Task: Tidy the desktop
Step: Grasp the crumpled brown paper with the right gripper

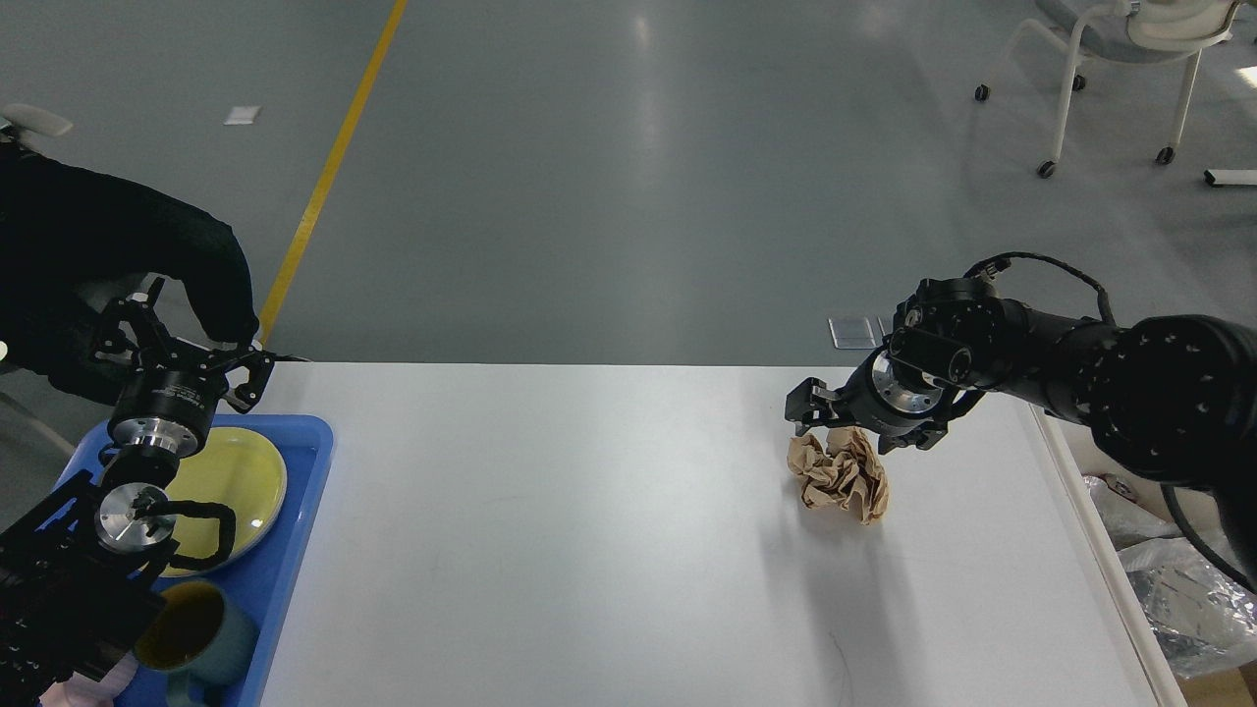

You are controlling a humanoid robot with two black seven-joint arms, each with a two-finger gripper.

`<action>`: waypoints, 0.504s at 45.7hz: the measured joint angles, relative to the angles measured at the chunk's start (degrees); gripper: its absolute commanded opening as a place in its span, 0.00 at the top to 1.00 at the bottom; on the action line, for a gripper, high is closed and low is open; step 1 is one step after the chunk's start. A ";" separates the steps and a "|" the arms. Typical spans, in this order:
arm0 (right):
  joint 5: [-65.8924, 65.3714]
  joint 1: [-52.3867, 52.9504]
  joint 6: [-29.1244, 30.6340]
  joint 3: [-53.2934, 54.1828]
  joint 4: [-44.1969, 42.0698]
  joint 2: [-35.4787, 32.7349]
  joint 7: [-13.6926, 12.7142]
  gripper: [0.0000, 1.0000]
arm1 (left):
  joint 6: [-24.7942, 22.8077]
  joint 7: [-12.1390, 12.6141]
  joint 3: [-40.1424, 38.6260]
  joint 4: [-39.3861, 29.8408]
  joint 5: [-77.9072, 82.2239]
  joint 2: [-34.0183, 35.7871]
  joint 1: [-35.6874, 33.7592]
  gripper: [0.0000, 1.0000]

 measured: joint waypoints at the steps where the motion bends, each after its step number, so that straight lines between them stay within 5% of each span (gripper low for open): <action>1: 0.00 -0.57 0.00 -0.10 -0.73 0.03 0.00 0.00 | 0.00 0.00 0.00 0.00 0.00 0.00 0.00 0.03; 23: -0.01 -7.15 -0.37 -0.72 -8.06 0.77 0.11 0.00 | 0.00 0.00 0.00 0.00 0.00 -0.09 0.00 0.03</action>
